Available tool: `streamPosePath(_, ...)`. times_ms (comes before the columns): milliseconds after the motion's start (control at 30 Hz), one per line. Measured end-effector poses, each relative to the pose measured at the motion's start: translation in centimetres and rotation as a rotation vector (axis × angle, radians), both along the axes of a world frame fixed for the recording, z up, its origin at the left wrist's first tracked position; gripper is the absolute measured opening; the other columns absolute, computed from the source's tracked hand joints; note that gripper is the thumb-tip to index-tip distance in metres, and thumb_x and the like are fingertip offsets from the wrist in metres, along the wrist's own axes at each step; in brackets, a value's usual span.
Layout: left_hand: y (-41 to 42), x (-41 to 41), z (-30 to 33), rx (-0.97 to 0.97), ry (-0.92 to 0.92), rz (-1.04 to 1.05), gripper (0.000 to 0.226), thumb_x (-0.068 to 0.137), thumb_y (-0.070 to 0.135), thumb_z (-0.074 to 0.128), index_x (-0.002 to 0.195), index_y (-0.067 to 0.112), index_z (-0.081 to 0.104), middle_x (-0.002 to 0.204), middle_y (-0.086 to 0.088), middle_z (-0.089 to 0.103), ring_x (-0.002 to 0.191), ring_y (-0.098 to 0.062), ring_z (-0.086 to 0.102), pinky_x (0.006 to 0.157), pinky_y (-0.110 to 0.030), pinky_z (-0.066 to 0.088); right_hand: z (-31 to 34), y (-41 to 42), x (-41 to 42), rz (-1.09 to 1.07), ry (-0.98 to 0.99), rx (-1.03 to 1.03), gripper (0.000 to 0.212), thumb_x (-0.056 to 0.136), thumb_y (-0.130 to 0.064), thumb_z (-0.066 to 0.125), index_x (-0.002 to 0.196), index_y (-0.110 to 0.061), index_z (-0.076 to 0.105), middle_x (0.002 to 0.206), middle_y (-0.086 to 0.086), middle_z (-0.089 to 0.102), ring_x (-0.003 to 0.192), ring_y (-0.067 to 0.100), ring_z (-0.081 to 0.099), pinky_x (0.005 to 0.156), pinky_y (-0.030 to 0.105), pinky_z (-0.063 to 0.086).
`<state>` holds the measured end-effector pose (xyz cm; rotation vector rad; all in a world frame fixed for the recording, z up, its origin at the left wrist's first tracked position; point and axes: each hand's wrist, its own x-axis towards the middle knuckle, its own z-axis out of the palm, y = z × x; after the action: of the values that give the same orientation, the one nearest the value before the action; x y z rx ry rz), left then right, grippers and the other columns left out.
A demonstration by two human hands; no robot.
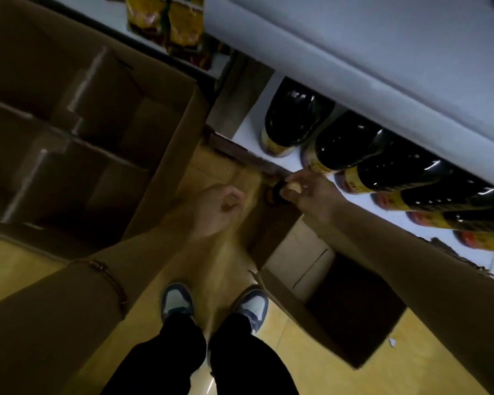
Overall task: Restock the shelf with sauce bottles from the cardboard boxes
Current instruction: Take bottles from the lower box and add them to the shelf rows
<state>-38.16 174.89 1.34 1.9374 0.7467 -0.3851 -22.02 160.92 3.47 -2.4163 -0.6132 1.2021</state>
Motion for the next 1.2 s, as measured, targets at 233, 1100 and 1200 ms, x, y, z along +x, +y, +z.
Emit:
streamPosePath(233,-0.2,-0.1,-7.7,-0.033,0.027,0.019,0.024,0.091,0.012,0.062,0.114,0.004,0.063,0.109,-0.006,0.063,0.084,-0.014,0.054,0.060,-0.001,0.038,-8.9,-0.2,1.4,0.178,-0.114,-0.167,0.061,0.082,-0.043,0.070,0.137,-0.033,0.045,0.143,0.004,0.041,0.129,0.026,0.044,0.103,0.033,0.040)
streamPosePath(1100,-1.8,1.2,-12.7,-0.153,0.029,0.008,0.055,0.084,0.032,0.071,0.134,0.025,0.049,0.132,0.005,0.050,0.104,-0.009,0.050,0.073,-0.018,0.041,-12.1,0.4,1.3,0.248,-0.323,-0.142,0.034,0.086,-0.018,0.064,0.119,-0.015,0.058,0.117,0.015,0.058,0.098,0.032,0.055,0.068,0.033,0.037)
streamPosePath(1200,-1.6,1.2,-10.5,-0.157,0.035,0.000,0.062,0.083,0.032,0.073,0.138,0.027,0.045,0.138,0.004,0.046,0.109,-0.009,0.048,0.072,-0.014,0.040,-9.0,0.6,0.7,0.283,-0.304,-0.104,0.034,0.085,-0.020,0.067,0.117,-0.017,0.057,0.113,0.010,0.059,0.085,0.020,0.047,0.065,0.029,0.034)
